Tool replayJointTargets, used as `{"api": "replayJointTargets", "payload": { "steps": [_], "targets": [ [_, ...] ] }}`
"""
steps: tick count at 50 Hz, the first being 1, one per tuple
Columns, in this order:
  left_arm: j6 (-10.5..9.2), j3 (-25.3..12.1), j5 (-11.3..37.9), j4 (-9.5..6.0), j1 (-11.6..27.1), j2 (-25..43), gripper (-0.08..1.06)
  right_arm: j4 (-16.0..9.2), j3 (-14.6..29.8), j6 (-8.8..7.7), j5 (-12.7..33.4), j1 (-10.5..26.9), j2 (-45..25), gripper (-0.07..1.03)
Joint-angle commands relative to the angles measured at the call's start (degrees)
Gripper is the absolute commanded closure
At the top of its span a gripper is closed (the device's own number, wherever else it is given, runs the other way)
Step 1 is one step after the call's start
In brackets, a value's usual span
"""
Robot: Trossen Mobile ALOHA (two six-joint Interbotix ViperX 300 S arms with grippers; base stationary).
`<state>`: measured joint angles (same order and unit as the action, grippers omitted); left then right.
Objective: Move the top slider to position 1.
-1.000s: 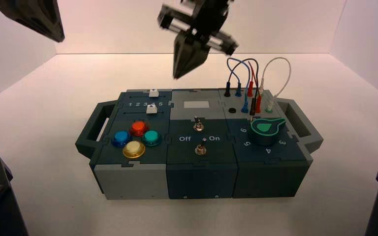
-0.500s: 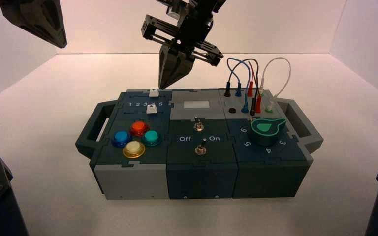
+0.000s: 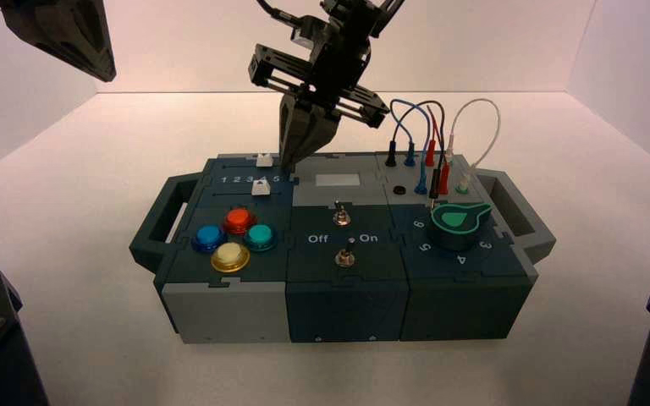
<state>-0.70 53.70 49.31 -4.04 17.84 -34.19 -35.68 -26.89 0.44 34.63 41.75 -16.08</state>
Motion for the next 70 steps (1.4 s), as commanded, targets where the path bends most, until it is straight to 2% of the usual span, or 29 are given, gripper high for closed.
{"api": "replayJointTargets", "payload": {
  "steps": [1,26,70],
  "targets": [
    [0.18,-1.1,-0.4,0.09,0.2,0.4,1.01,-0.4,1.3,0.26,-0.7,0.9,0.2,0.99],
    [0.53,-0.9,-0.4,0.18,0.1,0.5,1.01,-0.4,4.2,0.0,-0.7,1.0,-1.5,0.99],
    [0.79,-0.4,-0.4,0.26,0.1,0.6,1.01,-2.4,10.6,0.09,0.5,4.9,-6.2,0.99]
  ]
}}
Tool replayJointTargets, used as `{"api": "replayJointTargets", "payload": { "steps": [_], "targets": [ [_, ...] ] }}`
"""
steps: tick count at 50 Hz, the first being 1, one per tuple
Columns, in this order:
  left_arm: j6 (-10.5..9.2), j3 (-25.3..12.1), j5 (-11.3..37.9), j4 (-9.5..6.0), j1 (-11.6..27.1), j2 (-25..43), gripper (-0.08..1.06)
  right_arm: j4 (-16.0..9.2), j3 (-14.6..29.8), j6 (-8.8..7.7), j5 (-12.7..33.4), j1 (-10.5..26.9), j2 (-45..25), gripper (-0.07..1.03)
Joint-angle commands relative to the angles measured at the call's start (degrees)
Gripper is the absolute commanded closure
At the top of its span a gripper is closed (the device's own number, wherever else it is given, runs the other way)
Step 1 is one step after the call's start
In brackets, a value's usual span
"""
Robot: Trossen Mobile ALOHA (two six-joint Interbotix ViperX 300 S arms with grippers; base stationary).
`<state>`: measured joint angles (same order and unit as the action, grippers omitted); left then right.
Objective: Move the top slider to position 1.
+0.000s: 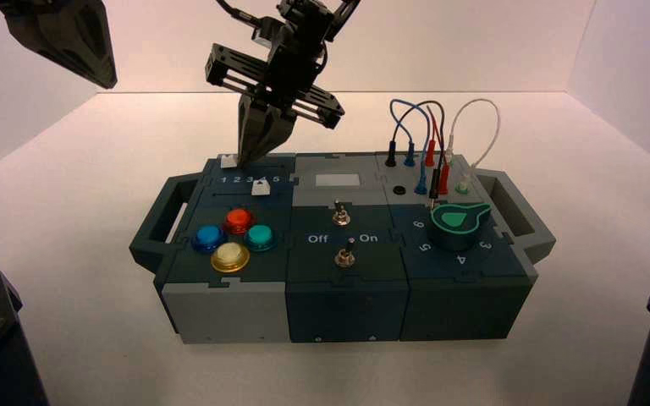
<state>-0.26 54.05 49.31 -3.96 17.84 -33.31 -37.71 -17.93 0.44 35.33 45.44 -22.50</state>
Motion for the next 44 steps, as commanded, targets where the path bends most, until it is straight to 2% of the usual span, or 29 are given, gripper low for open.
{"api": "replayJointTargets", "payload": {
  "steps": [1,8,13,18,26,33,44],
  "targets": [
    [0.35,-0.7,-0.4,0.18,0.1,-0.2,1.01,-0.4,1.7,0.09,-0.2,1.3,0.3,0.99],
    [0.35,-0.8,-0.4,0.26,0.1,-0.2,1.01,-0.4,1.4,0.09,-0.2,1.3,0.4,0.99],
    [0.35,-0.8,-0.6,0.97,0.1,-0.4,1.01,0.2,0.1,-0.09,0.0,1.2,1.1,0.99],
    [0.35,-0.5,-1.0,1.76,0.1,-0.5,1.01,1.8,-2.1,-0.44,0.0,1.1,3.2,0.99],
    [0.26,-0.3,-1.5,1.85,0.1,-0.4,1.01,4.0,-4.3,-0.7,0.0,1.2,5.9,0.98],
    [0.26,0.0,-2.1,1.85,0.1,-0.3,1.01,6.9,-5.9,-0.88,0.1,1.2,7.7,0.99],
    [0.26,0.1,-2.5,1.93,0.1,0.4,1.01,7.7,-8.6,-0.97,-0.1,1.2,9.7,0.99]
  ]
}}
